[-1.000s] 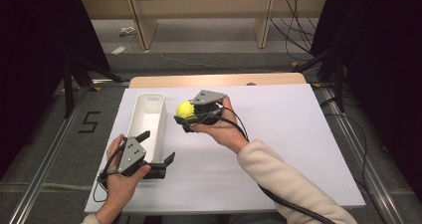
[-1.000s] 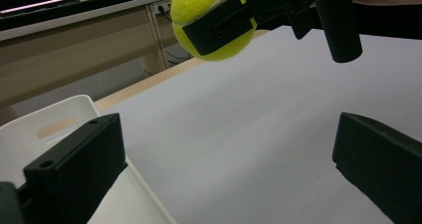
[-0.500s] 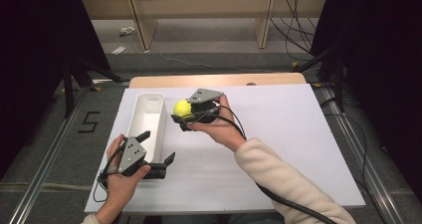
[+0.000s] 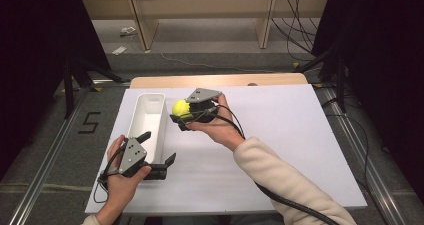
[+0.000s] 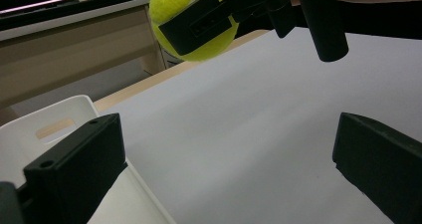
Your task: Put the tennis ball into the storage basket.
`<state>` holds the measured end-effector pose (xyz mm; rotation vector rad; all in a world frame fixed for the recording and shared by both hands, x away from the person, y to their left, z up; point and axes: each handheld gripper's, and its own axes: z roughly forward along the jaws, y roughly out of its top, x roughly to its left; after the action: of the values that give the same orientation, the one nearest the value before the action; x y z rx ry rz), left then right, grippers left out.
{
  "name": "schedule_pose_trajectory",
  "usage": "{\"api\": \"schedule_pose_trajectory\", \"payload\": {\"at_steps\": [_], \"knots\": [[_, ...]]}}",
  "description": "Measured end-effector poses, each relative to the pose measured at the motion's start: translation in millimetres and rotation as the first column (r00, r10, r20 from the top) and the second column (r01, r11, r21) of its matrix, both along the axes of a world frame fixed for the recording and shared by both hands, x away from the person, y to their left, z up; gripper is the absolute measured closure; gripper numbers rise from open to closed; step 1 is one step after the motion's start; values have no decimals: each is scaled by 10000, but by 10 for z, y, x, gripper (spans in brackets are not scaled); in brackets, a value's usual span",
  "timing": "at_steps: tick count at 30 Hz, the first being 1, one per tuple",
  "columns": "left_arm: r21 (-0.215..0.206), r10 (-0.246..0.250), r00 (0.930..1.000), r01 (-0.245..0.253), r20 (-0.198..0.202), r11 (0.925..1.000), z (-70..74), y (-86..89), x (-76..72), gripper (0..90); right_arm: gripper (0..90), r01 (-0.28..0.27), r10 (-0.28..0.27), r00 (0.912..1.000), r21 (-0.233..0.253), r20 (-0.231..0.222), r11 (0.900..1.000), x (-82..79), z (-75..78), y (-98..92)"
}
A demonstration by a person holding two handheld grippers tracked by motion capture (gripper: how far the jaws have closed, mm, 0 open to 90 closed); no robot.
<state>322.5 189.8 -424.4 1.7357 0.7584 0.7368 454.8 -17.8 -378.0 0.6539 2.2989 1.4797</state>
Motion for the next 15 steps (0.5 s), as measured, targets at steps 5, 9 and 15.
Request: {"api": "schedule_pose_trajectory", "payload": {"at_steps": [5, 9, 15], "knots": [[-19, 8, 10000, -8, -16, 10000, -1, -1, -2, 0, 272, -34, 34, 10000, -16, 3, 10000, 3, 3, 21], [-8, -1, 10000, 1, 2, 10000, 2, -1, -1, 0, 272, -56, 56, 10000, -31, -5, 10000, 7, 2, 35], [10, -6, 10000, 6, 0, 10000, 1, -2, -1, 0, 272, -100, 100, 9999, -28, 4, 9999, 10, 7, 63]]}}
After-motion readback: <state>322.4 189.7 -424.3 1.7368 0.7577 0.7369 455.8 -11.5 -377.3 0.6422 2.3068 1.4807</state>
